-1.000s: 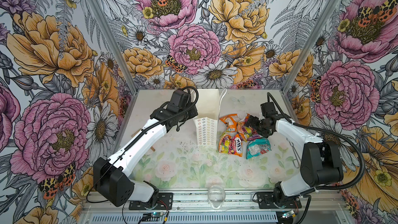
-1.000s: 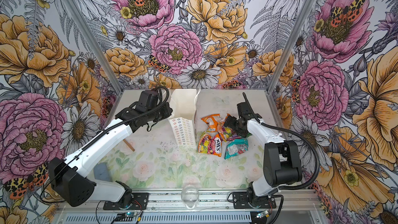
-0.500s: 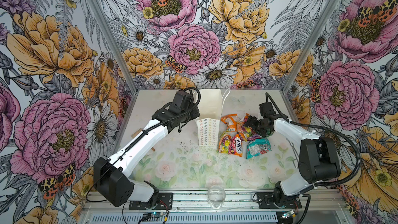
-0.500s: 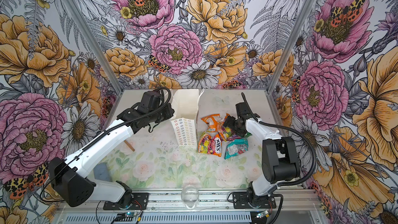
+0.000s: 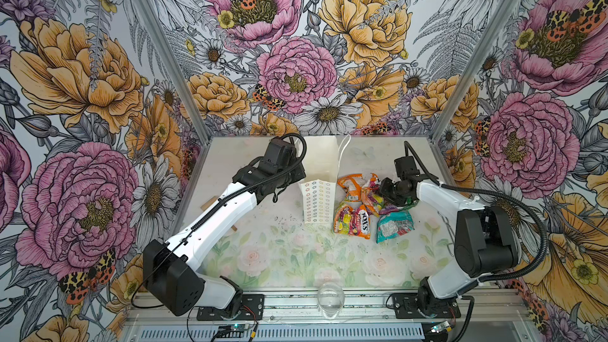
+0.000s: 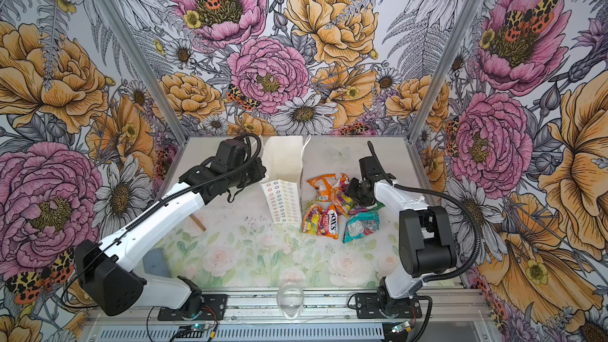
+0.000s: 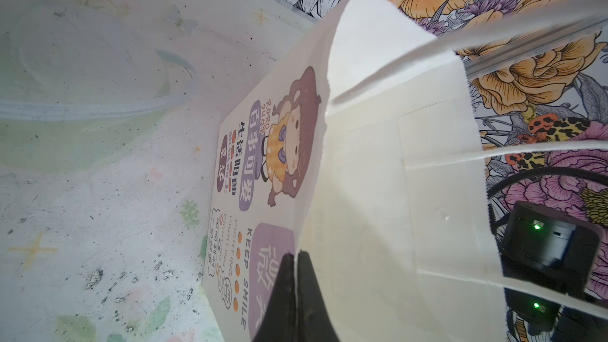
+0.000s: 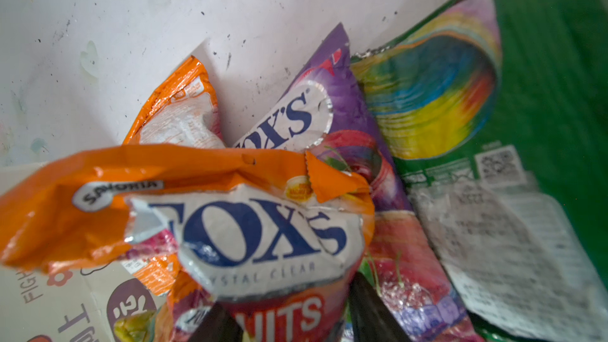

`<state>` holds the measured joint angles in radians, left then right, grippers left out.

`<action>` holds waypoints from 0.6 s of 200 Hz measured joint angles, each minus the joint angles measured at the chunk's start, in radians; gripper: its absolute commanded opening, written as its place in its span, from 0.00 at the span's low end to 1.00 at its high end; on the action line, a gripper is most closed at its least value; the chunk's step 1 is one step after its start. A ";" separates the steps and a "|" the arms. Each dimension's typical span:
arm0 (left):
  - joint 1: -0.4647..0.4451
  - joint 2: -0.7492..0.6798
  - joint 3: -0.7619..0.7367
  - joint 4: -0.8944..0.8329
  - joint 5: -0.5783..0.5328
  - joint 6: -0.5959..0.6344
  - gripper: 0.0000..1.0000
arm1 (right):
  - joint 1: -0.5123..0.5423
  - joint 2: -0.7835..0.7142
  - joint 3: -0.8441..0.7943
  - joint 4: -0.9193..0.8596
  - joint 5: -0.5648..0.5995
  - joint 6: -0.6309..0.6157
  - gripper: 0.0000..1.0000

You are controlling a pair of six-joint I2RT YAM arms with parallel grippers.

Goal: Place the snacks into the paper bag
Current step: 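Grasp the orange Fox's candy bag with the right gripper and lift it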

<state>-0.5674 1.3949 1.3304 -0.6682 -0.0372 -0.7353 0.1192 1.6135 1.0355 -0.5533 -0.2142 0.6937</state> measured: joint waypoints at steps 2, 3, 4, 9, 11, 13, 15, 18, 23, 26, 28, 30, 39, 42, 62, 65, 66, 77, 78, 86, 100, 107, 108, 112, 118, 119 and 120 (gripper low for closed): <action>0.000 0.000 0.000 0.000 0.000 0.000 0.00 | 0.000 0.001 0.000 0.001 0.000 -0.003 0.41; 0.000 0.000 0.000 0.000 0.000 0.000 0.00 | 0.000 0.002 0.000 0.002 -0.001 -0.005 0.41; 0.000 0.000 0.000 0.000 0.000 0.000 0.00 | 0.000 0.002 0.000 0.002 -0.001 -0.004 0.40; 0.000 0.000 0.000 0.000 0.000 0.000 0.00 | 0.000 0.003 0.000 0.006 -0.002 -0.004 0.39; 0.000 0.000 0.000 0.000 0.000 0.000 0.00 | 0.000 0.005 0.000 0.007 -0.003 -0.004 0.38; 0.000 0.000 0.000 0.000 0.000 0.000 0.00 | 0.000 0.005 0.000 0.008 -0.003 -0.001 0.37; 0.000 0.000 0.000 0.000 0.000 0.000 0.00 | 0.000 0.005 0.000 0.009 -0.003 -0.003 0.36; 0.000 0.000 0.000 0.000 0.000 0.000 0.00 | 0.000 0.006 0.000 0.010 -0.004 -0.004 0.35; 0.000 0.000 0.000 0.000 0.000 0.000 0.00 | 0.000 0.007 0.000 0.012 -0.004 -0.006 0.32; 0.000 0.000 0.000 0.000 0.000 0.000 0.00 | 0.000 0.009 0.000 0.013 -0.006 -0.002 0.31; 0.000 0.000 0.000 0.000 0.000 0.000 0.00 | 0.000 0.009 0.000 0.013 -0.006 -0.003 0.30; 0.000 0.000 0.000 0.000 0.000 0.000 0.00 | 0.000 0.010 0.000 0.014 -0.007 -0.006 0.29; 0.000 0.000 0.000 0.000 0.000 -0.001 0.00 | 0.000 0.013 0.001 0.016 -0.011 -0.002 0.24; 0.000 0.000 0.000 0.000 0.000 -0.001 0.00 | 0.000 0.013 0.001 0.017 -0.014 -0.005 0.22; 0.000 0.000 0.000 0.000 0.000 -0.003 0.00 | 0.000 0.017 0.003 0.022 -0.027 -0.005 0.08; 0.000 0.000 0.000 0.000 0.000 -0.003 0.00 | 0.000 0.017 0.003 0.023 -0.029 -0.006 0.06; 0.000 0.000 0.000 0.000 0.000 -0.003 0.00 | 0.000 0.017 0.003 0.023 -0.030 -0.004 0.05; 0.000 0.000 0.000 0.000 0.000 -0.003 0.00 | 0.000 0.018 0.004 0.024 -0.037 -0.010 0.00; 0.000 0.000 0.000 0.000 0.000 -0.003 0.00 | 0.000 0.018 0.004 0.024 -0.037 -0.007 0.00; 0.000 0.000 0.000 0.000 0.000 -0.003 0.00 | 0.000 0.018 0.006 0.024 -0.041 -0.011 0.00; 0.000 0.000 0.000 0.000 0.000 -0.003 0.00 | 0.000 0.018 0.008 0.023 -0.045 -0.016 0.00; 0.000 0.000 0.000 0.000 0.000 -0.003 0.00 | 0.000 0.018 0.010 0.023 -0.047 -0.021 0.00; 0.000 0.000 0.000 0.000 0.000 -0.003 0.00 | 0.000 0.018 0.010 0.023 -0.047 -0.021 0.00; 0.000 0.000 0.000 0.000 0.000 -0.003 0.00 | 0.000 0.018 0.011 0.022 -0.049 -0.026 0.00; 0.000 0.000 0.000 0.000 0.000 -0.003 0.00 | 0.000 0.017 0.013 0.020 -0.050 -0.031 0.00; 0.000 0.000 0.000 0.000 0.000 -0.003 0.00 | 0.000 0.017 0.013 0.020 -0.051 -0.031 0.00; 0.000 0.000 0.000 0.000 0.000 -0.003 0.00 | 0.000 0.017 0.013 0.020 -0.051 -0.031 0.00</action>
<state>-0.5674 1.3952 1.3304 -0.6682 -0.0376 -0.7383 0.1196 1.6306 1.0489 -0.5335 -0.2649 0.6632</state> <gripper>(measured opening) 0.052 0.088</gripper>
